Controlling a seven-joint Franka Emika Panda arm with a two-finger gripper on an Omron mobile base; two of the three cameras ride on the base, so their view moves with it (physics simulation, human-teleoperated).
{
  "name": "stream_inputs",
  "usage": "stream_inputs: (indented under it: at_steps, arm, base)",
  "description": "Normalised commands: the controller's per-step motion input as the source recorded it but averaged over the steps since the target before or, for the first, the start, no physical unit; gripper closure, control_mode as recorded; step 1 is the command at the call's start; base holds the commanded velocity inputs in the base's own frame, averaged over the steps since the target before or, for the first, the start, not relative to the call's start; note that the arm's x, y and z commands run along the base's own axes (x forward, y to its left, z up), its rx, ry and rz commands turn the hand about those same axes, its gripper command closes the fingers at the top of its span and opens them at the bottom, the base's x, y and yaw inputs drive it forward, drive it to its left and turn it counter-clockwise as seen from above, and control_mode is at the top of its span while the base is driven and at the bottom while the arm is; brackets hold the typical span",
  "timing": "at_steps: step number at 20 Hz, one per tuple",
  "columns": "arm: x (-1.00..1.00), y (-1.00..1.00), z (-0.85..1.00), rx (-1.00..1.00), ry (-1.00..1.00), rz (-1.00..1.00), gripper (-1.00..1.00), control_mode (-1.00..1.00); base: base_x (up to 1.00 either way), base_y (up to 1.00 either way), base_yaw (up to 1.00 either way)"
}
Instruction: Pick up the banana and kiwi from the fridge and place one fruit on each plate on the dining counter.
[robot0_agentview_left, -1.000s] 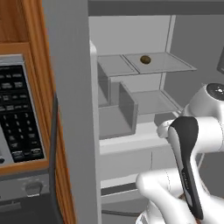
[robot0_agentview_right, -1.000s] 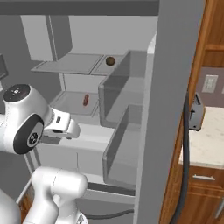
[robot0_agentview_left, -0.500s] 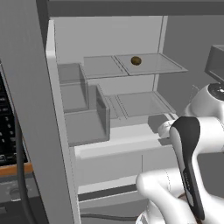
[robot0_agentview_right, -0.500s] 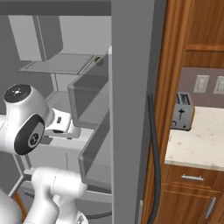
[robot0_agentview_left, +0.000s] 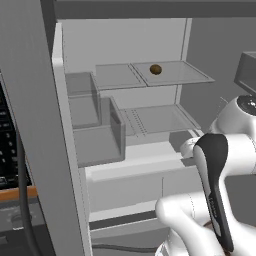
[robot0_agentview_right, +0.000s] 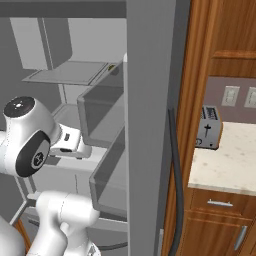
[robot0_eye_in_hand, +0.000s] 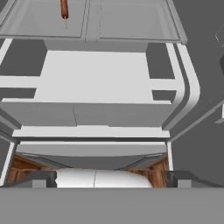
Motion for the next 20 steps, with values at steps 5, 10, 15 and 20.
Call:
stream_inputs:
  at_steps: [5, 10, 15, 20]
  arm:
    - [0.0, 0.0, 0.0, 0.0, 0.0, 0.0, -1.0, 1.0]
    - [0.0, 0.0, 0.0, 0.0, 0.0, 0.0, -1.0, 1.0]
    - [0.01, 0.25, 0.18, 0.0, -0.29, 0.0, -1.0, -1.0]
    - [0.03, 0.17, 0.63, -0.02, -0.35, 0.0, -1.0, -1.0]
  base:
    - [0.0, 0.0, 0.0]
    - [0.04, 0.11, 0.0]
    - [0.0, 0.0, 0.0]
    - [0.0, 0.0, 0.0]
